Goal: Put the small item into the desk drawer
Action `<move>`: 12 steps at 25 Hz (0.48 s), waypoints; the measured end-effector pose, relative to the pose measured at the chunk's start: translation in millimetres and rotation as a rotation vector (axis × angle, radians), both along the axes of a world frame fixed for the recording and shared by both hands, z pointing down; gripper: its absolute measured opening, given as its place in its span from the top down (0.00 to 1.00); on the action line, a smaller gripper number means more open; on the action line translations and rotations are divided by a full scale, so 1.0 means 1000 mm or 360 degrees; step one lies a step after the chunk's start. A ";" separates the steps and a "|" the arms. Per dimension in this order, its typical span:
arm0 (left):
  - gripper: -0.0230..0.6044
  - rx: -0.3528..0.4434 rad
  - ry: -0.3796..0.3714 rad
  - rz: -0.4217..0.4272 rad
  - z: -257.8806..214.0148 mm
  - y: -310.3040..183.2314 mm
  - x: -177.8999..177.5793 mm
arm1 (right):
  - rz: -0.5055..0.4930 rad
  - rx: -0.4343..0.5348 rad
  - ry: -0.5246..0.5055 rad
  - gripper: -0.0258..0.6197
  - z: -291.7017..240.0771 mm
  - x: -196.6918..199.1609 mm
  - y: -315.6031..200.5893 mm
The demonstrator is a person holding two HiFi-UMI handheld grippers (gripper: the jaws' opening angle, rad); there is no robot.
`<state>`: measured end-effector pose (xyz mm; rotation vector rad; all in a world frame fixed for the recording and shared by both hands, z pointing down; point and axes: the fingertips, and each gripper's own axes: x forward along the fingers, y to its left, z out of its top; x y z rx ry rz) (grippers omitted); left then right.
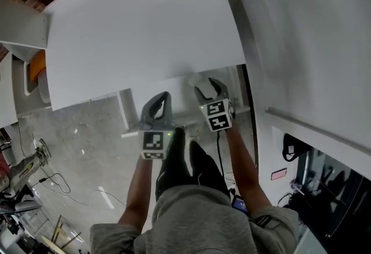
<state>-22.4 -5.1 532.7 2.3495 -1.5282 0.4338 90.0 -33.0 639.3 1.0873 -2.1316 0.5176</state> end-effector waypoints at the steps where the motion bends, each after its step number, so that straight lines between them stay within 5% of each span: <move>1: 0.94 0.0011 0.0001 0.0000 -0.005 0.003 0.002 | 0.0006 0.0031 -0.0017 0.58 -0.012 0.001 0.002; 12: 0.94 0.0179 -0.0008 -0.0047 -0.068 0.029 0.006 | 0.0118 0.0404 -0.0210 0.67 -0.135 0.014 0.027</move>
